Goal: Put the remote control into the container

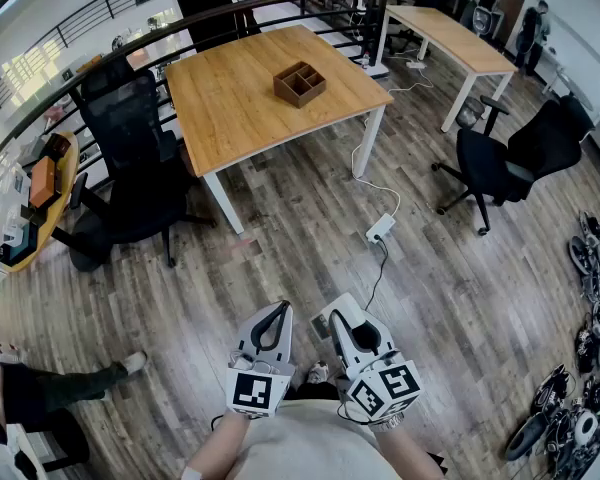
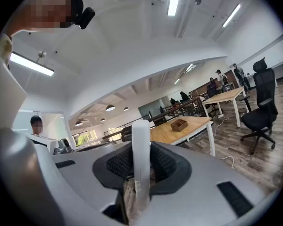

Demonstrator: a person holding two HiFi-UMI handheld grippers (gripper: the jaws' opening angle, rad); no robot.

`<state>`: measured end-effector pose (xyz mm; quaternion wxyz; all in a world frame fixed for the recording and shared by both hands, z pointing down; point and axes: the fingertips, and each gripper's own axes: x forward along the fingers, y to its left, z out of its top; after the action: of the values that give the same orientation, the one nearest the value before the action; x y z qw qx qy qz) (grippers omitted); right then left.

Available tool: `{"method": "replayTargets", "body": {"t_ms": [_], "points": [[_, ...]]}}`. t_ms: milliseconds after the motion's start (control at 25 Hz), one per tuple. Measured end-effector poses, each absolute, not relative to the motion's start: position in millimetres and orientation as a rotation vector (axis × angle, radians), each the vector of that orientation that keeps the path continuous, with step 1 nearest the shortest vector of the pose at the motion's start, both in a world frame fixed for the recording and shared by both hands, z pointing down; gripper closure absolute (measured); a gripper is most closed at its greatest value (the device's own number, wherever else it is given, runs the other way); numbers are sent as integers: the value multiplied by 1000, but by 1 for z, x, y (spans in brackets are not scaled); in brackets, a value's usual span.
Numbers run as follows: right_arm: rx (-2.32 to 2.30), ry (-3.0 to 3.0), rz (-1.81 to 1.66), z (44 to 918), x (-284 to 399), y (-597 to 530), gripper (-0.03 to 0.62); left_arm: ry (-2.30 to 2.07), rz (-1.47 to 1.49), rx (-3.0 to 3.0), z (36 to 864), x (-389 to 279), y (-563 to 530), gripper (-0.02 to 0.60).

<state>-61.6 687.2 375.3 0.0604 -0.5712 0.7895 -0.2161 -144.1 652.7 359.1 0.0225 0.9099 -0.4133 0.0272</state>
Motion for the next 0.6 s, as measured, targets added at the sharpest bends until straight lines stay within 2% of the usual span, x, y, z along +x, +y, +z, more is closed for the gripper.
{"method": "replayTargets", "body": {"t_ms": [240,600], "points": [[-1746,2379,-660,382,-29,683,488,-1294,71,2803,366,-119,650,571],[-1783,2360,-716,407,-16,653,488,-1281,88,2804,385,-108,615,571]]}}
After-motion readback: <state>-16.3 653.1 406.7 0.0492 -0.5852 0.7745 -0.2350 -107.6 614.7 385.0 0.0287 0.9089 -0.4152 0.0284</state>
